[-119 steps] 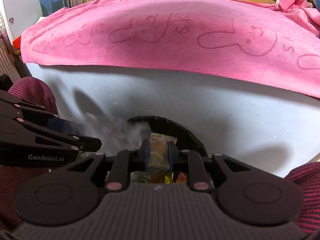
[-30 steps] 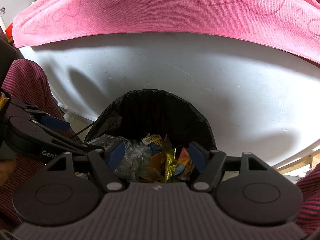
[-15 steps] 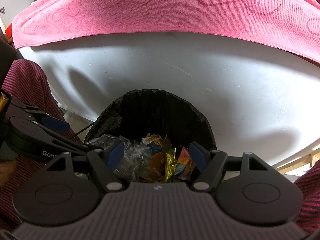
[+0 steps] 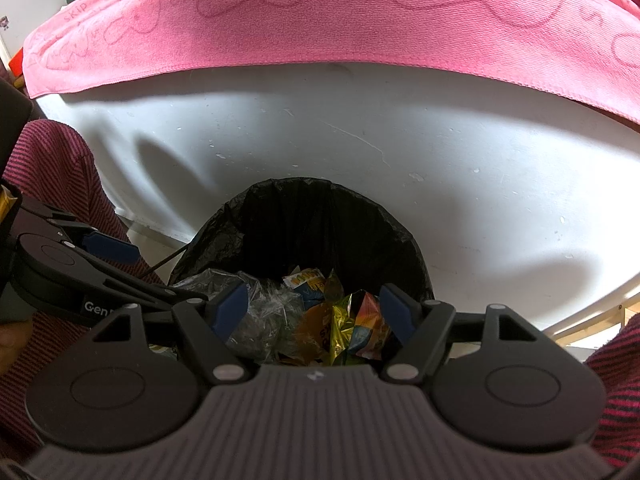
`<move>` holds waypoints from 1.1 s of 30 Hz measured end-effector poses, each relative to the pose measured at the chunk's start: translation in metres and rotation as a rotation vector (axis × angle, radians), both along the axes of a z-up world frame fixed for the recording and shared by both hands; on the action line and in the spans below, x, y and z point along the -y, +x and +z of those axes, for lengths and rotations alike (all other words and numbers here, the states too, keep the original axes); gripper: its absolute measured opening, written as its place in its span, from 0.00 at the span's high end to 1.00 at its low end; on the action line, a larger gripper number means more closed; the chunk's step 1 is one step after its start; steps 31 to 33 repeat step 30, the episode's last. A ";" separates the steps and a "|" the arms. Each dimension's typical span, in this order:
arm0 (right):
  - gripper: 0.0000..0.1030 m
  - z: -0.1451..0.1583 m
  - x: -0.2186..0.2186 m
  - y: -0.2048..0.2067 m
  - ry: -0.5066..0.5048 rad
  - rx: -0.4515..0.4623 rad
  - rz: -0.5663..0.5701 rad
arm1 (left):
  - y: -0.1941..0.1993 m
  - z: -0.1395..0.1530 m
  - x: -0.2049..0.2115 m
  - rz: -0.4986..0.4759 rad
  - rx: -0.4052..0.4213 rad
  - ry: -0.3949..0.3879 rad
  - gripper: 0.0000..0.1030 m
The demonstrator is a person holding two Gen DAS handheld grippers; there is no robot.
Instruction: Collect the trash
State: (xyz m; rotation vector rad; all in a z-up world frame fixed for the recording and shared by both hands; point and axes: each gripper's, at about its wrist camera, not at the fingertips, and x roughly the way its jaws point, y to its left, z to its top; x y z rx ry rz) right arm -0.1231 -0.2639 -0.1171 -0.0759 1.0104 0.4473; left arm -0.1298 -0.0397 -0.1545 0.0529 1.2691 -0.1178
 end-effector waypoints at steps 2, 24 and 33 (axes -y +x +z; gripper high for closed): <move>0.20 0.000 0.000 0.000 0.000 0.000 0.000 | 0.000 0.000 0.000 0.000 -0.001 0.000 0.19; 0.20 0.000 0.000 0.000 0.001 0.000 -0.001 | 0.000 0.000 0.000 -0.001 -0.001 -0.005 0.19; 0.19 0.001 0.000 0.001 0.005 0.000 -0.008 | -0.001 0.004 0.003 -0.003 0.014 -0.004 0.19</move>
